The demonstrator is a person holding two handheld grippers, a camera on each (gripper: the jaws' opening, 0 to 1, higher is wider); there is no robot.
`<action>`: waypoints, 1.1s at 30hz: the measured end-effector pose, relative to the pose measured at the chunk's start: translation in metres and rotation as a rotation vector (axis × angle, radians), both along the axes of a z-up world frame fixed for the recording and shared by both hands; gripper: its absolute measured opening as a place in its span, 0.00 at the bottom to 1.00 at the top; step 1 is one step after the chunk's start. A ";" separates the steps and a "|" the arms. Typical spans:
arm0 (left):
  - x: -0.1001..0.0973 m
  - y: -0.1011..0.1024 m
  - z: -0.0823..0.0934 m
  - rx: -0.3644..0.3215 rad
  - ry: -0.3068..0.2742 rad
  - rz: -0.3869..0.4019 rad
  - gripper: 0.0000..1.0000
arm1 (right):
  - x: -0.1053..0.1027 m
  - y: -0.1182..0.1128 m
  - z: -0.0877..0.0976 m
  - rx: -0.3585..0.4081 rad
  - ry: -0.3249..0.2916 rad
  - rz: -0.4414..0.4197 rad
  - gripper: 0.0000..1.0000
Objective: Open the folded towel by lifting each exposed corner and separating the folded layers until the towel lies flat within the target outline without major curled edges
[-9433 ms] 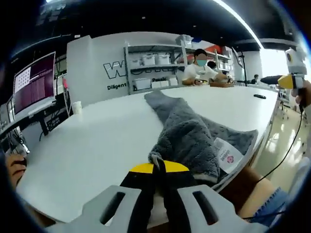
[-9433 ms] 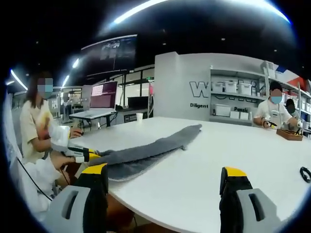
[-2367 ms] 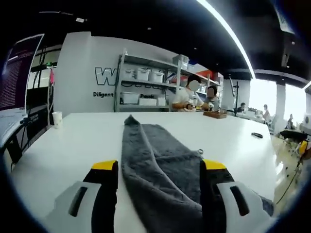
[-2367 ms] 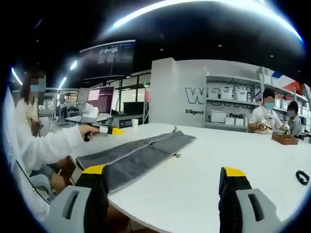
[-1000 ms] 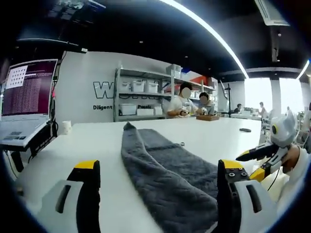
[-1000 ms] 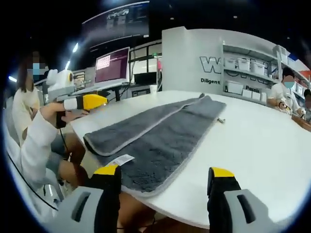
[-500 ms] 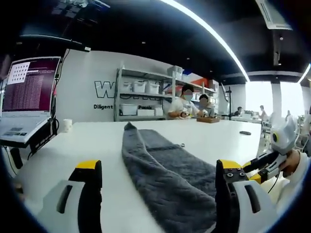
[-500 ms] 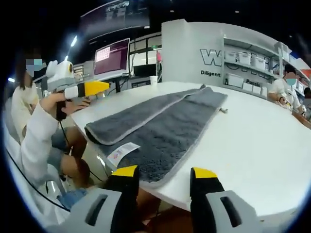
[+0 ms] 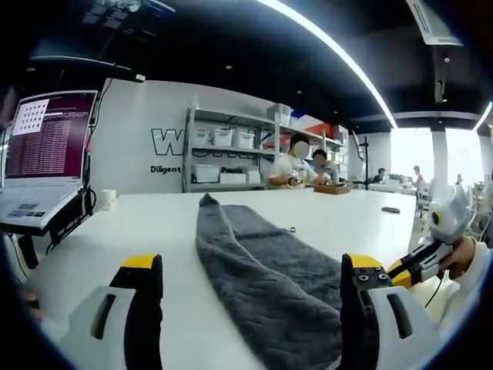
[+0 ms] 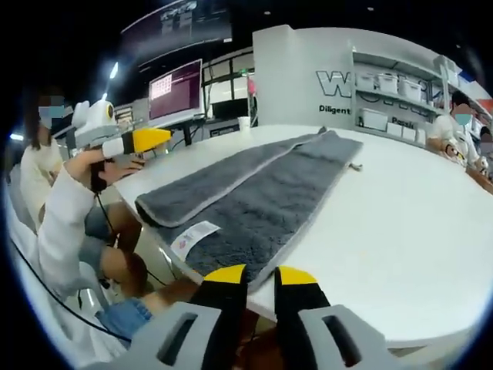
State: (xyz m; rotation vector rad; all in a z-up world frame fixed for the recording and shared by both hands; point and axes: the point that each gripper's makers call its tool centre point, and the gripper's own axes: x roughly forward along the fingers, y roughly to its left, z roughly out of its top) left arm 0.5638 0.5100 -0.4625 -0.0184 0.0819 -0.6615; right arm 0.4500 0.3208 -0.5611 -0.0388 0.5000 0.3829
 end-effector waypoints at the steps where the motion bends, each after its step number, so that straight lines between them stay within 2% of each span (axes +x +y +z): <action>1: 0.000 0.000 0.000 0.001 0.001 0.000 0.94 | 0.000 0.000 0.000 -0.006 -0.002 0.003 0.05; 10: 0.000 0.002 0.000 0.000 0.001 0.003 0.93 | 0.002 0.001 0.000 -0.018 0.003 0.009 0.00; 18: 0.001 0.005 0.000 -0.003 0.006 0.007 0.93 | 0.002 -0.024 0.002 -0.030 0.026 -0.018 0.00; 21: 0.001 0.005 -0.001 -0.001 0.009 0.009 0.93 | 0.003 -0.040 0.004 -0.048 0.036 -0.032 0.00; 31: 0.002 0.006 -0.004 0.009 0.014 0.012 0.92 | 0.006 -0.110 0.011 -0.174 0.059 -0.092 0.00; 33: 0.002 0.006 -0.005 0.009 0.018 0.011 0.92 | 0.007 -0.130 0.011 -0.201 0.070 -0.112 0.00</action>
